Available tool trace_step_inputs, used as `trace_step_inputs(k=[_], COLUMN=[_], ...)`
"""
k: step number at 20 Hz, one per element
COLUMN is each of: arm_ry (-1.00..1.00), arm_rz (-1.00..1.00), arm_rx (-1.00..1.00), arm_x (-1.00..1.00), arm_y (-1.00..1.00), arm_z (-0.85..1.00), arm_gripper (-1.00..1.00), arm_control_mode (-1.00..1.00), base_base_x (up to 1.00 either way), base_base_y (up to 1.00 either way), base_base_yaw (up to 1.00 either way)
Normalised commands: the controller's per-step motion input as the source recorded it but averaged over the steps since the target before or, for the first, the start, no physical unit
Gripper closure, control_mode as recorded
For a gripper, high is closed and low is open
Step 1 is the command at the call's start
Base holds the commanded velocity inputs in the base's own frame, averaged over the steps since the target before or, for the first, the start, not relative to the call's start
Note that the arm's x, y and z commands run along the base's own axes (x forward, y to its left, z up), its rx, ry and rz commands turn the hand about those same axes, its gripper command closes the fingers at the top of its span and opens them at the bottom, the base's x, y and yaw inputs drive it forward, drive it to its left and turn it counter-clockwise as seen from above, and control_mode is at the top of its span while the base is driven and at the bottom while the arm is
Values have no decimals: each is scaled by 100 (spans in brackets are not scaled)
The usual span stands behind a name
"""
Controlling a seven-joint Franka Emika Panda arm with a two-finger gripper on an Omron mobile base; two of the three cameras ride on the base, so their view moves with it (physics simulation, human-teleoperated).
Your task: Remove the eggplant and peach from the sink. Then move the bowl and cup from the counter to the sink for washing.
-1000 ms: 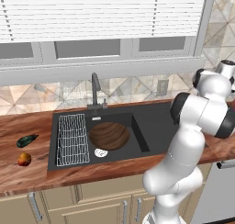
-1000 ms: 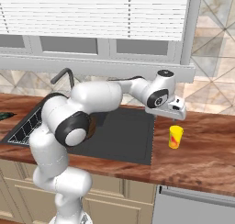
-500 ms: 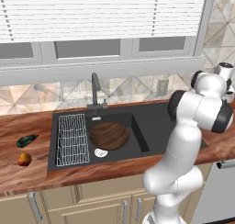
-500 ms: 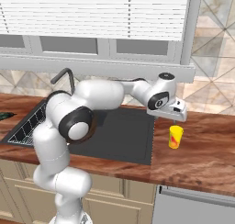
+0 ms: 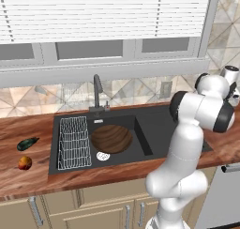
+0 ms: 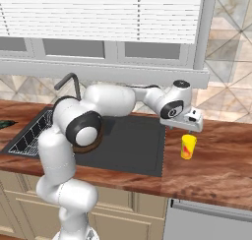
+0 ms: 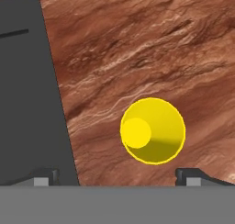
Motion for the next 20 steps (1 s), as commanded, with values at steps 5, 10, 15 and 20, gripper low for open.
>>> trace_step_inputs(k=[5, 10, 15, 20], arm_ry=[0, 0, 0, 0], arm_rz=[0, 0, 0, 0], arm_rx=[0, 0, 0, 0], arm_x=[3, 7, 9, 6], arm_y=[-7, -4, 0, -2], arm_z=[-6, -8, -10, -8], arm_gripper=[-100, -100, -100, -100], arm_control_mode=[-100, -100, -100, -100], base_base_x=[0, 0, 0, 0], base_base_y=[0, 0, 0, 0], base_base_yaw=[0, 0, 0, 0])
